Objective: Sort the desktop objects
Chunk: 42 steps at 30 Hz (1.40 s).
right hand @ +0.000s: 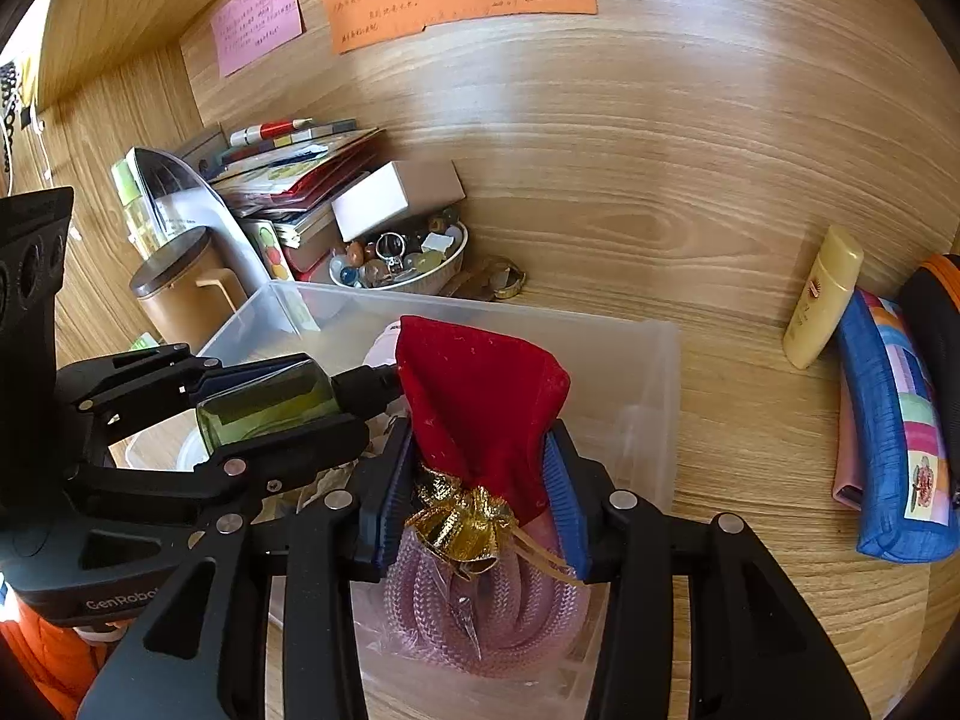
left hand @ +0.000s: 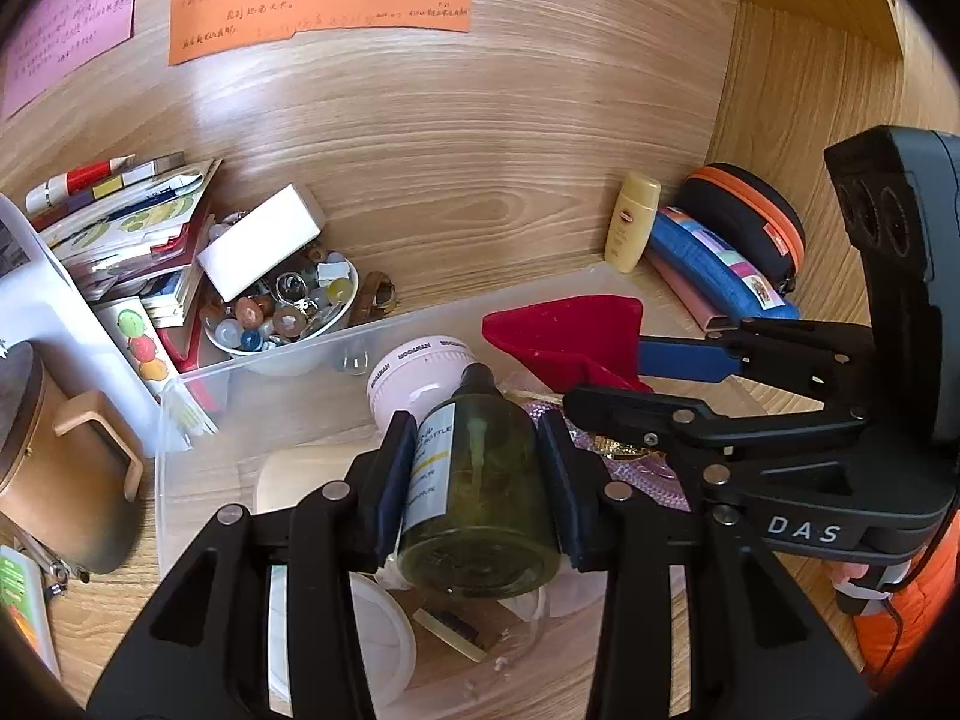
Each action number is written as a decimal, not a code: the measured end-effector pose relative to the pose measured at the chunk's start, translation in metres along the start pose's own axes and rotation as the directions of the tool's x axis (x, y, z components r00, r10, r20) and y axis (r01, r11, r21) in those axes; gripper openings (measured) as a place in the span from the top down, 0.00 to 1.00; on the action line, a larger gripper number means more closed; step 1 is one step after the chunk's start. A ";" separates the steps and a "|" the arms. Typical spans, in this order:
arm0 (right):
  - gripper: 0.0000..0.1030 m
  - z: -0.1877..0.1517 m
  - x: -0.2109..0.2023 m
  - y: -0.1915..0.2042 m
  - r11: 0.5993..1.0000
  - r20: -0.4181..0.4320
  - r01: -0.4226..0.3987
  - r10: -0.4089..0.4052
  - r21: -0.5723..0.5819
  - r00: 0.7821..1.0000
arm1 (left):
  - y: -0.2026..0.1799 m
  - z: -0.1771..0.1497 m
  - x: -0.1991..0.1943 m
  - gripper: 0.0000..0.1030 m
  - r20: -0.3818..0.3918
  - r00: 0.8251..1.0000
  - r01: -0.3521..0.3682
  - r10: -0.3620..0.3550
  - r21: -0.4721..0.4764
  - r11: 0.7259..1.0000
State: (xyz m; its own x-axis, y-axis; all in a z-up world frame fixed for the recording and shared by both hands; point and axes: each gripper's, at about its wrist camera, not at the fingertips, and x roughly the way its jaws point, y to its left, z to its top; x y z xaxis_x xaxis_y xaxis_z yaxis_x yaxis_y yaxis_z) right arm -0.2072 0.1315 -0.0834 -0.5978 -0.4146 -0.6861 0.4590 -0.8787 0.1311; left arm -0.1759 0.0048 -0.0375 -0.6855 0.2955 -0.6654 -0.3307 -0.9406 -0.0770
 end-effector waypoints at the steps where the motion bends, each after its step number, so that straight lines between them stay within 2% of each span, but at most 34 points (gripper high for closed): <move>1: 0.60 0.000 0.000 0.000 1.000 0.000 0.001 -0.001 0.001 1.000 | 0.000 0.000 0.000 0.60 0.001 1.000 0.001 -0.001 -0.001 1.000; 13: 0.52 -0.001 0.005 -0.006 1.000 -0.013 0.004 -0.004 0.027 1.000 | 0.001 -0.002 -0.001 0.55 0.000 1.000 0.003 -0.003 -0.011 1.000; 15: 0.52 -0.001 0.004 -0.006 1.000 -0.012 0.000 0.000 0.030 1.000 | 0.001 -0.003 -0.003 0.52 0.001 1.000 0.013 -0.013 -0.017 1.000; 17: 0.52 0.000 0.005 -0.006 1.000 -0.012 -0.003 0.004 0.031 1.000 | 0.001 -0.003 -0.004 0.42 0.006 1.000 0.006 -0.006 -0.019 1.000; 19: 0.50 0.000 0.004 -0.007 0.999 -0.009 -0.010 0.010 0.036 1.000 | 0.002 -0.003 -0.008 0.29 0.020 0.999 -0.028 0.028 -0.024 0.999; 22: 0.40 0.000 0.001 -0.009 0.998 -0.001 -0.019 0.019 0.051 1.000 | 0.004 -0.003 -0.015 0.25 0.038 0.999 -0.036 0.037 -0.021 0.999; 25: 0.37 0.001 0.000 -0.008 0.998 -0.004 -0.030 0.030 0.054 1.000 | 0.004 -0.001 -0.022 0.17 0.061 0.997 -0.043 0.044 -0.025 0.999; 32: 0.28 0.005 -0.012 -0.005 0.998 0.026 -0.029 0.028 0.048 0.999 | 0.002 -0.002 -0.035 0.09 0.086 0.992 -0.097 0.098 -0.018 0.995; 36: 0.22 0.007 -0.023 -0.002 0.999 0.055 -0.030 0.028 0.039 0.998 | 0.000 -0.005 -0.041 0.09 0.090 0.988 -0.125 0.125 -0.002 0.992; 39: 0.16 0.009 -0.028 0.000 0.999 0.069 0.006 -0.009 0.034 0.998 | -0.001 -0.008 -0.048 0.07 0.101 0.979 -0.178 0.178 -0.010 0.984; 42: 0.16 0.011 -0.033 0.001 0.999 0.071 0.016 -0.018 0.036 0.997 | 0.000 -0.011 -0.055 0.07 0.107 0.974 -0.197 0.198 -0.024 0.980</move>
State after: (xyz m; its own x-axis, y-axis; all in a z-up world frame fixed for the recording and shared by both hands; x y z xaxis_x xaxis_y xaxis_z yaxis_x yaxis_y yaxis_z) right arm -0.1944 0.1421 -0.0526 -0.6515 -0.4144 -0.6355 0.4253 -0.8932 0.1464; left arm -0.1310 -0.0137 -0.0092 -0.8027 0.1191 -0.5844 -0.1737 -0.9841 0.0381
